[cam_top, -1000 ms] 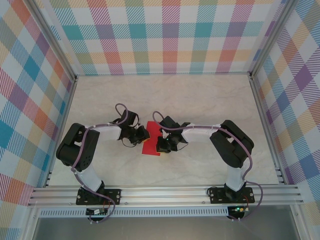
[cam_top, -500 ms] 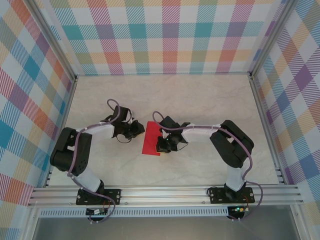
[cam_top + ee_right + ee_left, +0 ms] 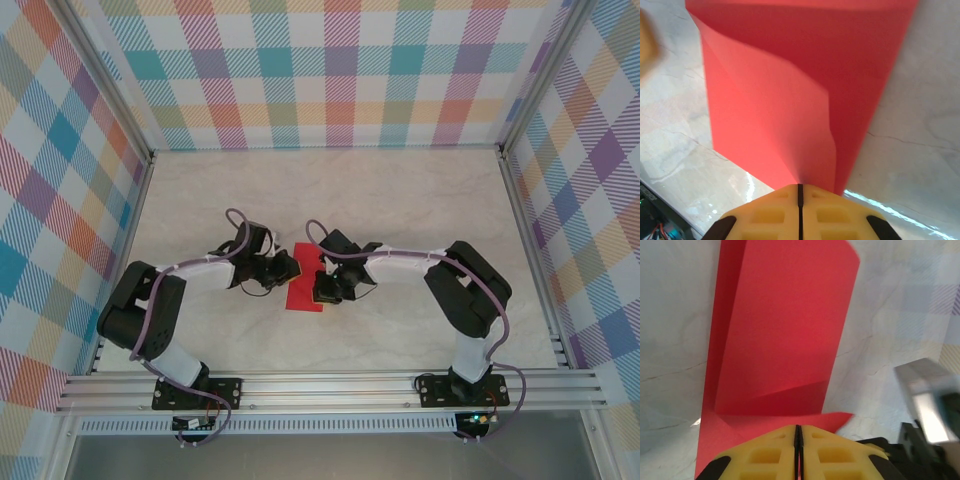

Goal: Fold a paper plane with a square sheet of paper (pick it up from the middle)

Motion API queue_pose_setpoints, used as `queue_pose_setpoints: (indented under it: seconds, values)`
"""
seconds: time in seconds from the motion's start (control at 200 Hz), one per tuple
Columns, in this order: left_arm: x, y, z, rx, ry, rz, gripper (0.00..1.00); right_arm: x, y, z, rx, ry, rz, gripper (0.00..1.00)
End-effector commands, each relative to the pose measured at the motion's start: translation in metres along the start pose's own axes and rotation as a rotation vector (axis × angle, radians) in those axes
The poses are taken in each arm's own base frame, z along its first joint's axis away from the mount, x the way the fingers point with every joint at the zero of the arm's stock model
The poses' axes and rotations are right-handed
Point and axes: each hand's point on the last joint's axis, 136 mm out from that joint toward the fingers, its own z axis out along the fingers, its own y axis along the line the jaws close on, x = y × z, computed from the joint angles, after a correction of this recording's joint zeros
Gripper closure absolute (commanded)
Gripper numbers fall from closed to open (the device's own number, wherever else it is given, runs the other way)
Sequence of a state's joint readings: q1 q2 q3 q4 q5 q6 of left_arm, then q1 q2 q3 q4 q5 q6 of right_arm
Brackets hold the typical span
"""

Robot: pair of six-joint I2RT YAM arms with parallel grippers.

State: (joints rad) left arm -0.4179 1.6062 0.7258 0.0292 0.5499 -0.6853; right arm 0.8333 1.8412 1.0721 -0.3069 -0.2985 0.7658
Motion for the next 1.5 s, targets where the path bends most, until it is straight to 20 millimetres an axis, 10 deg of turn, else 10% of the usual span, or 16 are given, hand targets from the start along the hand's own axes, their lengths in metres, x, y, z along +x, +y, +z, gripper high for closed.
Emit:
queue_pose_setpoints:
  seconds: [0.0, 0.655, 1.495]
  values:
    - [0.007, 0.000, 0.010, 0.012, 0.030, -0.006, 0.90, -0.010, 0.024, -0.013, -0.055, -0.041, -0.044, 0.92]
    - [0.008, 0.031, 0.019, -0.113, 0.023, -0.050, 0.92, -0.024, 0.022, 0.015, -0.020, -0.003, -0.031, 0.93]
    - [0.012, 0.050, 0.020, -0.193, 0.032, -0.086, 0.91, 0.033, -0.021, 0.005, 0.067, 0.152, -0.030, 0.92]
